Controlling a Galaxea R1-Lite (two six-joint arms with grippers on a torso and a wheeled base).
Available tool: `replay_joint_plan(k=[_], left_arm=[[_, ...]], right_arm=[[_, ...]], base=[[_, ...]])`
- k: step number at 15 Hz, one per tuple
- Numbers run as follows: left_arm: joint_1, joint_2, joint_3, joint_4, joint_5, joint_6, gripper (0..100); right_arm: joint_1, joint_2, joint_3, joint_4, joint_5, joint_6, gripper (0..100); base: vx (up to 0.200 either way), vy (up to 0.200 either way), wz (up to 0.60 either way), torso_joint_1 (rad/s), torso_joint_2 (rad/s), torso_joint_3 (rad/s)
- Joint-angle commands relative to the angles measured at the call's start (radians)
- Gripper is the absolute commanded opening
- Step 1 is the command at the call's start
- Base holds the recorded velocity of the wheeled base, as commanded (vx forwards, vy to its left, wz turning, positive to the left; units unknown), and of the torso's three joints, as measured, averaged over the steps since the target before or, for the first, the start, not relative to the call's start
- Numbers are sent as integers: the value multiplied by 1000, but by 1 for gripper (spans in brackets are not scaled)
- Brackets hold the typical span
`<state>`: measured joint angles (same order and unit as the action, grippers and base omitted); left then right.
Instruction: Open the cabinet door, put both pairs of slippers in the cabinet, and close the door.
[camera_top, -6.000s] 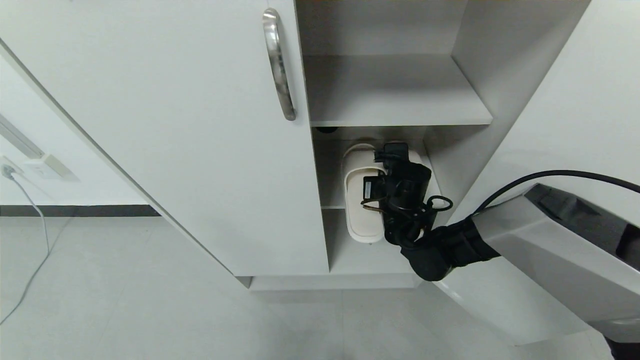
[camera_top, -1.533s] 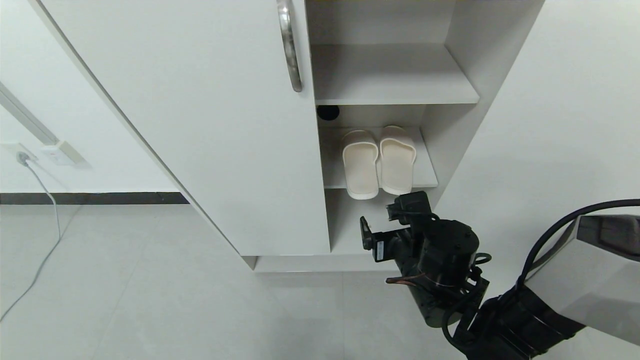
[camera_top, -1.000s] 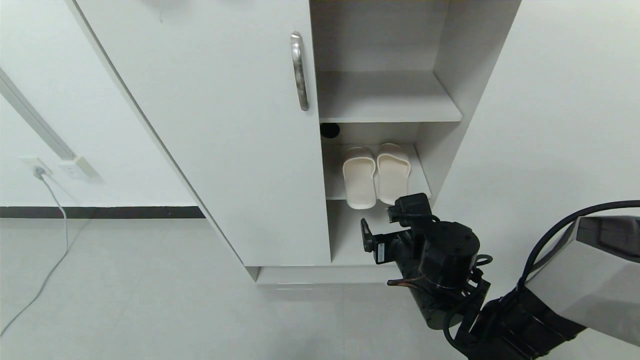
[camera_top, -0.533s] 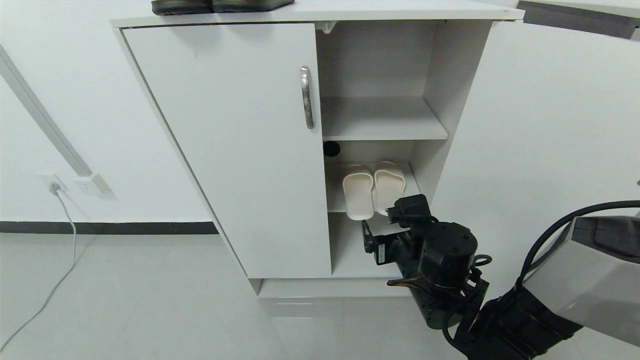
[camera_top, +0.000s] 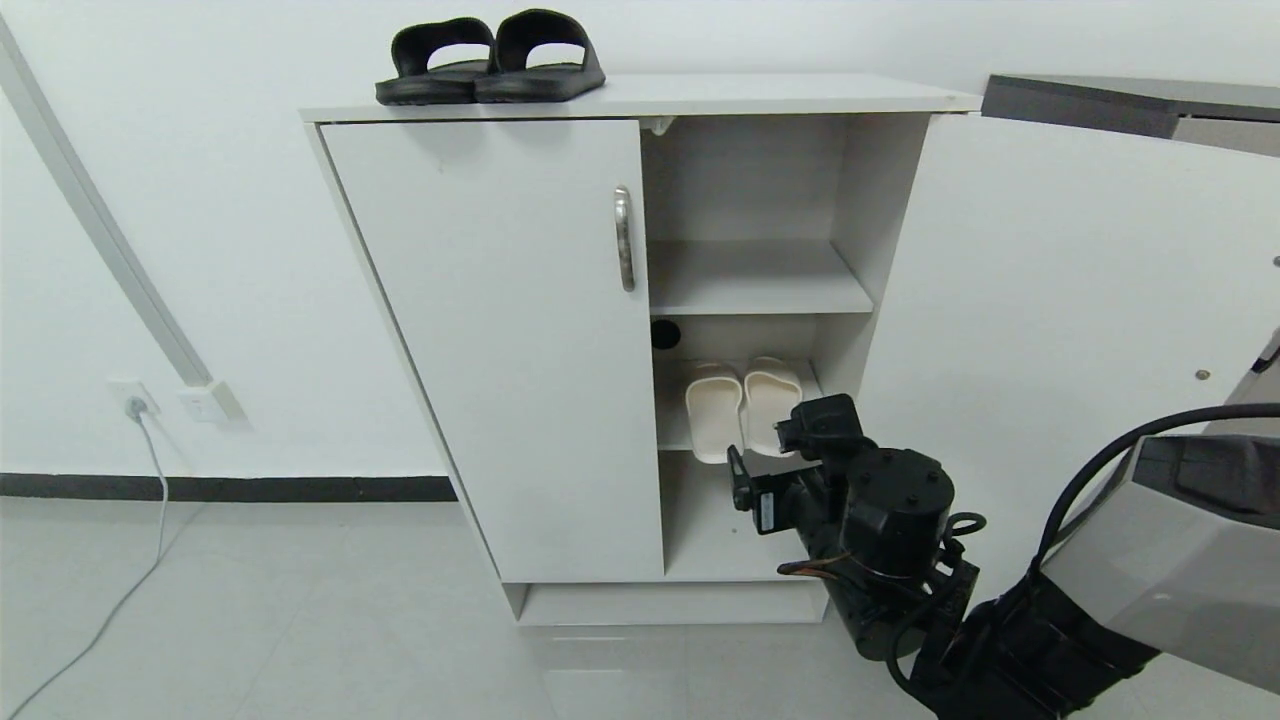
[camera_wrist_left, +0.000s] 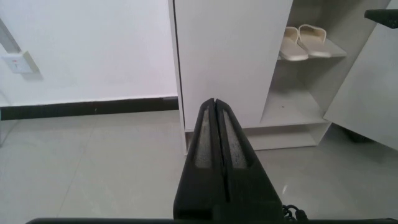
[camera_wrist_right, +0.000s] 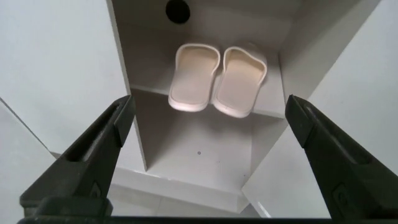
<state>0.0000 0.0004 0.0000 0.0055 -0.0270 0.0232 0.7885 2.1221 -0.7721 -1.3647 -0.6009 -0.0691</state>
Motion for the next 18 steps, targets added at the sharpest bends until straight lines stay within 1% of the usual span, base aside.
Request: replay_joint_plan(k=[1, 5, 15, 18], left_arm=[[0, 0, 0, 1, 1, 0, 0], [0, 0, 0, 1, 1, 0, 0], [0, 0, 0, 1, 1, 0, 0], [0, 0, 0, -1, 1, -2, 0]], right_arm=[[-6, 6, 13, -2, 10, -1, 100], [-18, 10, 25, -2, 15, -15, 100], [-17, 21, 36, -4, 23, -23, 100], [-15, 27, 42, -11, 24, -23, 100]], base=[[0, 200, 0, 2, -2, 41], [0, 200, 0, 5, -4, 21], [0, 200, 0, 3, 1, 4], [0, 0, 0, 0, 0, 0]])
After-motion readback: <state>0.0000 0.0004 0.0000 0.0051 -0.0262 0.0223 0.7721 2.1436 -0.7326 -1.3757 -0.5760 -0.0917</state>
